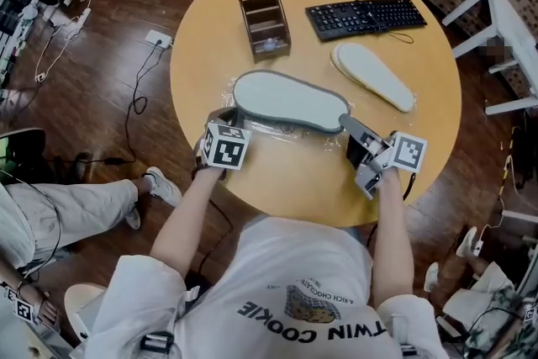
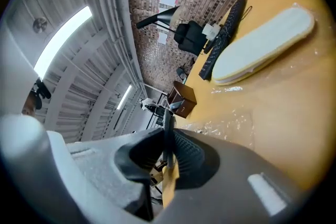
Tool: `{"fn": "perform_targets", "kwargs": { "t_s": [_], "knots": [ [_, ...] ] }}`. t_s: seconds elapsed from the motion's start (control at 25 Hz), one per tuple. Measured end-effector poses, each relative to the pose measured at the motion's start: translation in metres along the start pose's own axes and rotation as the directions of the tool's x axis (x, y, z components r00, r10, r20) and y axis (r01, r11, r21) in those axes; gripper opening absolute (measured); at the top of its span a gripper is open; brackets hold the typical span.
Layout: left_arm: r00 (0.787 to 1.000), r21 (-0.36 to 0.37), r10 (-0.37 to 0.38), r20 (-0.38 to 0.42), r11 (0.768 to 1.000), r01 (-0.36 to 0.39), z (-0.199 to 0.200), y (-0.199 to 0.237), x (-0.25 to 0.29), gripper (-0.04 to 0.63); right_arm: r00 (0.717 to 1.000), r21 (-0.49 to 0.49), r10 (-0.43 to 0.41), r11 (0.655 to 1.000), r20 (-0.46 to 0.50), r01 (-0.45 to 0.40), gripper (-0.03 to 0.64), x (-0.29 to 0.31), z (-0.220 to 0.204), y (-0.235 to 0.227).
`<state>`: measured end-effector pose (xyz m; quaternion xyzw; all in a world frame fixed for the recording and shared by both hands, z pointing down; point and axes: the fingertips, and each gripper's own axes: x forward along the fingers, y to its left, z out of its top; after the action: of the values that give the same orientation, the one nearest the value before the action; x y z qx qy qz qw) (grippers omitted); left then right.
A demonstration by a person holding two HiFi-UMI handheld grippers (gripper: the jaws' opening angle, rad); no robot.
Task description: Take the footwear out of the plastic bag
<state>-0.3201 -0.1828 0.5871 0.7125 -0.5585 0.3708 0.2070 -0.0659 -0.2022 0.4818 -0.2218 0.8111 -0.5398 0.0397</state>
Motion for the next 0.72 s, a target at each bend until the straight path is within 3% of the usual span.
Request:
{"fn": "perform_targets", "kwargs": {
  "t_s": [0.12,0.32,0.44,0.48,0.56,0.64,0.72],
  "knots": [
    [1.0,-0.005,-0.002,0.004,1.0,0.002,-0.001,0.001,-0.001,0.003,0.999,0.035,-0.038,0.999,-0.005,0.038,0.058,-0.001,-0.006,-0.016],
    [1.0,-0.012,0.009,0.015,1.0,-0.009,0.0,0.001,-0.001,0.005,0.996,-0.077,-0.068,0.995,-0.058,0.064,0.06,0.007,-0.015,-0.024],
    [0.999,-0.018,0.02,0.028,1.0,-0.02,0.0,0.002,-0.002,0.005,0.998,-0.064,-0.055,0.997,-0.036,0.053,0.061,0.013,-0.018,-0.027],
    [0.999,-0.025,0.024,0.029,0.999,-0.023,-0.001,0.003,-0.002,0.005,0.996,-0.052,-0.078,0.996,-0.035,0.076,0.064,0.013,-0.022,-0.032],
    [0.999,-0.05,0.028,0.028,0.998,-0.027,-0.002,0.003,-0.003,0.005,0.976,-0.075,-0.209,0.976,-0.055,0.205,0.066,0.005,-0.031,-0.05],
    [0.999,-0.087,0.026,0.039,0.996,-0.022,0.0,0.001,-0.007,0.005,0.941,-0.179,-0.327,0.934,-0.081,0.309,0.069,0.0,-0.035,-0.061],
    [0.997,-0.123,0.023,0.071,0.992,-0.014,0.006,-0.002,-0.016,0.006,0.918,-0.257,-0.386,0.899,-0.089,0.354,0.074,-0.002,-0.037,-0.065]
  ]
}}
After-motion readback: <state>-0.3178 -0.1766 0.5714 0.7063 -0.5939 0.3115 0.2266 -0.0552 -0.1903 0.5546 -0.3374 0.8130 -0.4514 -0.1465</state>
